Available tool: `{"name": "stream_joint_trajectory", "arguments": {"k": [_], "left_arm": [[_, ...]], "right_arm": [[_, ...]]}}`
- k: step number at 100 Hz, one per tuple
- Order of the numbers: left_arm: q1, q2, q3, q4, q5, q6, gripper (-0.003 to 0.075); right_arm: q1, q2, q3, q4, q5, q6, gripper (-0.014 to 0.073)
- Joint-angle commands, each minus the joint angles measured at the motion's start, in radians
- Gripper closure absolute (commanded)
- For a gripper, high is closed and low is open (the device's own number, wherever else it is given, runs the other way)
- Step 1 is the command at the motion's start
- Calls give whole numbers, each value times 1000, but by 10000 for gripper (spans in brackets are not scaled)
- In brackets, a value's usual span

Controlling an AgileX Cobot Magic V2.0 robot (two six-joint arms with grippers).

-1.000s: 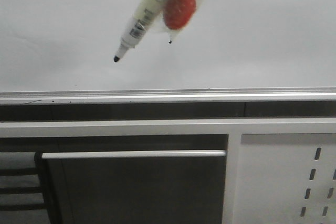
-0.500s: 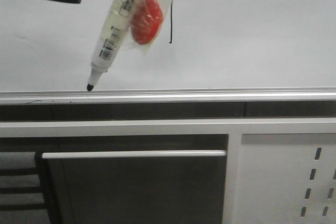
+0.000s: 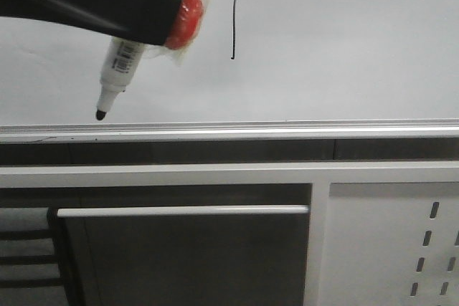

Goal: Write number 1 on whiteboard

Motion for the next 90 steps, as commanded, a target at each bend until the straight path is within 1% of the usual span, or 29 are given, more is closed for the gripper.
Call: {"name": "stream_joint_trajectory", "arguments": {"k": [1, 10, 12, 24, 29, 36, 37, 38, 40, 43, 46, 52, 60, 70, 75, 81, 90], "left_arm": [[-7, -14, -35, -39, -7, 1, 547], [-7, -14, -35, -35, -7, 2, 718], [-7, -14, -35, -35, -7, 2, 741], [-7, -14, -35, -35, -4, 4, 741], [-7, -14, -35, -35, -4, 4, 741], [-7, -14, -35, -35, -4, 4, 741], [-7, -14, -35, -35, -4, 4, 741], [-7, -14, -35, -35, -7, 4, 741], [-7, -17, -35, -35, -7, 2, 741], [-7, -17, -35, -35, -13, -1, 741], [-7, -20, -35, -35, -14, -4, 741], [-7, -31, -35, -35, -39, -16, 741], [-7, -58, -33, -37, -84, -45, 741], [-7, -116, -19, -50, -196, -61, 741], [-7, -146, -5, -90, -288, -61, 741], [-7, -180, 14, -161, -394, -58, 741], [-7, -204, 27, -257, -556, -40, 741]], "right_arm": [[-5, -13, -35, 44, -20, 0, 637], [-5, -13, -35, 48, -20, 0, 637], [-5, -13, -35, 48, -22, 0, 637], [-5, -13, -35, 44, -9, 0, 631], [-5, -13, -35, 37, 3, 0, 598], [-6, -13, -35, 24, 11, 6, 489], [-8, -13, -35, 24, 9, 11, 447], [-10, -13, -35, 22, 8, 13, 447], [-18, -13, -35, 22, 7, 19, 391], [-26, -13, -35, 22, 3, 24, 349], [-46, -13, -35, 17, -7, 38, 290], [-95, -19, -35, 6, -12, 61, 228], [-176, -33, -35, -6, 2, 76, 225], [-280, -58, -35, -6, 29, 105, 229], [-326, -76, -35, -4, 39, 107, 229], [-358, -96, -35, -4, 41, 113, 229], [-375, -125, -31, -2, 28, 114, 229]]}}
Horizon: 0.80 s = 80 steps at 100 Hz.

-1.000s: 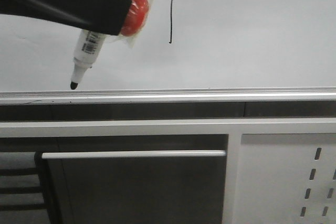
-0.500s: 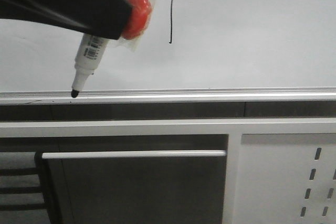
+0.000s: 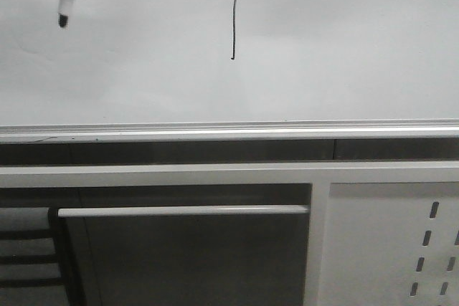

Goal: Write number 1 on whiteboard

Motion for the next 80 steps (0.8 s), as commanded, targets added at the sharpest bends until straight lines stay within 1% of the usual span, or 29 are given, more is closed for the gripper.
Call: {"name": "stream_joint_trajectory", "arguments": {"k": [1, 13, 27, 53, 80], "left_arm": [[0, -31, -16, -141, -171, 7, 741], [0, -24, -16, -185, -319, 15, 741], [0, 18, -20, -191, -420, 15, 741], [0, 100, -83, -187, -468, 15, 741], [0, 171, -136, -187, -458, 15, 741]], "right_arm": [[-20, -45, -31, 32, -40, 5, 229], [-20, -74, -19, 55, -88, 5, 229], [-20, -83, -14, 73, -110, 5, 229], [-20, -83, -13, 73, -110, 5, 229], [-20, -83, -13, 73, -117, 5, 229]]}}
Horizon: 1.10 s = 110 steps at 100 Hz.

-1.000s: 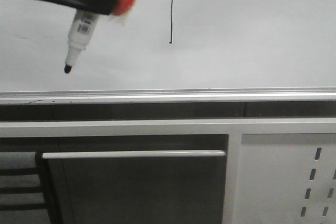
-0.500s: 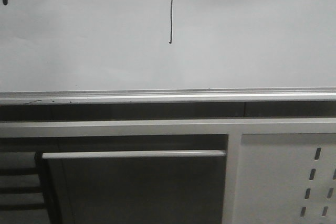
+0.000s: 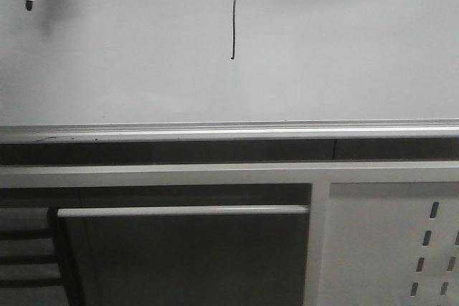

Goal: Write number 1 on whiteboard

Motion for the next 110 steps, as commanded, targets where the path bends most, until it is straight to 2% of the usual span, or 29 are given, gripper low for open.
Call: {"name": "stream_joint_trajectory", "arguments": {"k": [1, 30, 61, 70, 87, 92, 97, 110], "left_arm": [[0, 12, -50, 2, 8, 1, 741], [0, 102, -114, 2, 9, 1, 741], [0, 126, -116, 2, 14, 1, 732], [0, 126, -116, 2, 14, 1, 655], [0, 126, -116, 0, 6, 1, 401], [0, 126, -116, -6, 0, 1, 351], [0, 126, -116, -17, -16, 1, 327], [0, 126, -116, -22, -37, 1, 327]], "right_arm": [[-7, -16, -23, 42, -59, -5, 229], [-7, -16, -23, 42, -67, -5, 229], [-7, -16, -23, 36, -67, -5, 229], [-7, -16, -23, 36, -70, -5, 229], [-7, -16, -23, 36, -70, -5, 229], [-7, -16, -23, 36, -70, -5, 229], [-7, -16, -23, 36, -70, -5, 229], [-7, -16, -23, 36, -70, -5, 229]]}}
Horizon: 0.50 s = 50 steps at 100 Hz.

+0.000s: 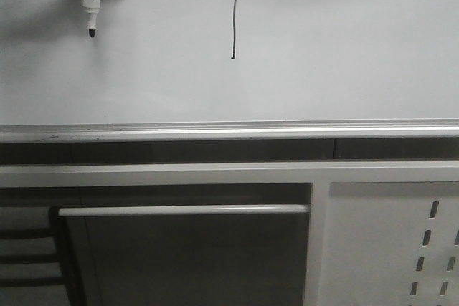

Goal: Write number 1 on whiteboard

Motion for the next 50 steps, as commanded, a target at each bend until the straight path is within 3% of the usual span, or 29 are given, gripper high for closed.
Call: {"name": "stream_joint_trajectory", "arguments": {"k": [1, 33, 50], "left_arm": [[6, -13, -42, -1, -102, -7, 327], [6, -112, 14, 23, 103, -5, 310], [6, -244, 102, 90, 130, -5, 310]], "right_arm": [[-7, -16, -26, 36, -53, -5, 229], [-7, -16, -26, 28, -49, -5, 229], [-49, -31, -26, 21, -40, 10, 229]]}}
